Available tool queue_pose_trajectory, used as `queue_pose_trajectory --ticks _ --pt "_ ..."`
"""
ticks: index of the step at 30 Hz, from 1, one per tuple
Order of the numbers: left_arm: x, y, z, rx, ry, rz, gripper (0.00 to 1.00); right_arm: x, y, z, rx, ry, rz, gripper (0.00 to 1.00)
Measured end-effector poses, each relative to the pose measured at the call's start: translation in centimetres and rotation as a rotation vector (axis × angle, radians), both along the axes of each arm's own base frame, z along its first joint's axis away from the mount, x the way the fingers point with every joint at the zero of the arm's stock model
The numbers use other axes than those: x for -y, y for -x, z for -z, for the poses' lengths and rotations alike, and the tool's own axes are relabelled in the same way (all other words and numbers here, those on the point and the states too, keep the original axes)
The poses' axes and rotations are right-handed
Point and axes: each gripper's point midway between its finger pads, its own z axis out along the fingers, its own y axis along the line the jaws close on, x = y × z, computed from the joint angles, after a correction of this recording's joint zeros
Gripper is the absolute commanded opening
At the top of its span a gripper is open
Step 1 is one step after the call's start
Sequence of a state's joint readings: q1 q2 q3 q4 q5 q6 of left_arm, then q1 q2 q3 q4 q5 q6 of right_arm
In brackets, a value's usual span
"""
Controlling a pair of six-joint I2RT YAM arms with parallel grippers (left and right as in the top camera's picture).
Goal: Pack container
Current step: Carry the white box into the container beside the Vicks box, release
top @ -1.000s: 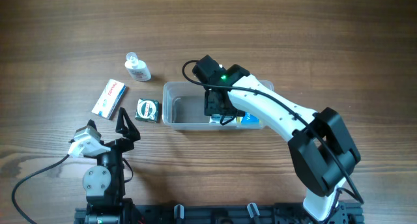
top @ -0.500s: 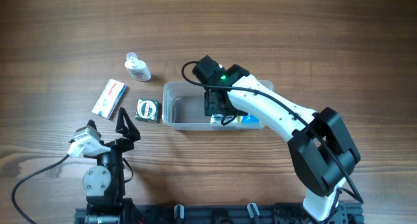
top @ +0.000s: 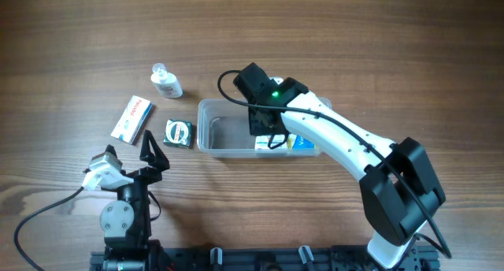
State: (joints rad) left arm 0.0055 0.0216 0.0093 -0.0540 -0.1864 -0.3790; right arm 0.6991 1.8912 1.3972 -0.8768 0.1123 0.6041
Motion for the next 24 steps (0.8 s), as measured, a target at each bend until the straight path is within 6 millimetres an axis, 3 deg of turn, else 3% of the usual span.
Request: queue_pose_trajectory --ticks 10,16,20,24 --pt "0.0 0.0 0.0 0.000 0.000 0.000 1.00 0.1 0.9 3.4 0.015 -0.046 -0.008 0.13" --pt "0.0 0.0 0.0 0.000 0.000 0.000 1.00 0.2 1.1 2.9 0.019 -0.041 -0.053 0.29" --pt "0.0 0.0 0.0 0.000 0.000 0.000 1.00 -0.1 1.0 1.6 0.038 -0.063 -0.073 0.20" --pt "0.0 0.0 0.0 0.000 0.000 0.000 1.00 -1.3 0.6 -1.3 0.096 -0.145 -0.100 0.11"
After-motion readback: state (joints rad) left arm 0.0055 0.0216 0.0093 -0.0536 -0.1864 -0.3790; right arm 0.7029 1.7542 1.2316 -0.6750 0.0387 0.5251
